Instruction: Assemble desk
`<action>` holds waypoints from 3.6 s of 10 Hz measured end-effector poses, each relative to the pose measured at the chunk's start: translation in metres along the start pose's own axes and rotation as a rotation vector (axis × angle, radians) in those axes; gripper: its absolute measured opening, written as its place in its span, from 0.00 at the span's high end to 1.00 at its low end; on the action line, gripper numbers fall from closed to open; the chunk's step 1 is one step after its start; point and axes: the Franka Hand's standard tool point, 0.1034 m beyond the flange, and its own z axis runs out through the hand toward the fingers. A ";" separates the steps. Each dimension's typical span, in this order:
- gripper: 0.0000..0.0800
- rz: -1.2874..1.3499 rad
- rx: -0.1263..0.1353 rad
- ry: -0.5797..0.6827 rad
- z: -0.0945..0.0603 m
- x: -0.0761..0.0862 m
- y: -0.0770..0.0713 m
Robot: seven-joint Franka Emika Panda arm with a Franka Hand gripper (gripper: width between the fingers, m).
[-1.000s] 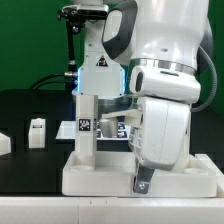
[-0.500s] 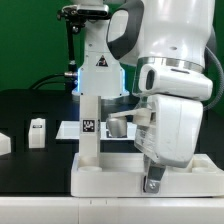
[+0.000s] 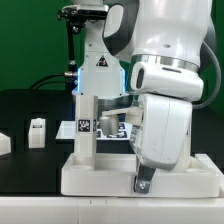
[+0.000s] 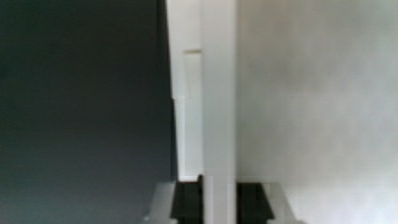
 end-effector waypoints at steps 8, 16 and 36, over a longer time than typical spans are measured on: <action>0.93 -0.010 -0.002 0.009 0.006 0.011 -0.021; 0.63 -0.008 -0.023 0.015 0.007 0.013 -0.011; 0.19 0.983 0.156 -0.035 -0.086 -0.144 -0.010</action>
Offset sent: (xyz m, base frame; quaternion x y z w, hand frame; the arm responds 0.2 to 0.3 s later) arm -0.0449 0.0199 -0.0265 0.0364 -0.0381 -0.0147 0.9985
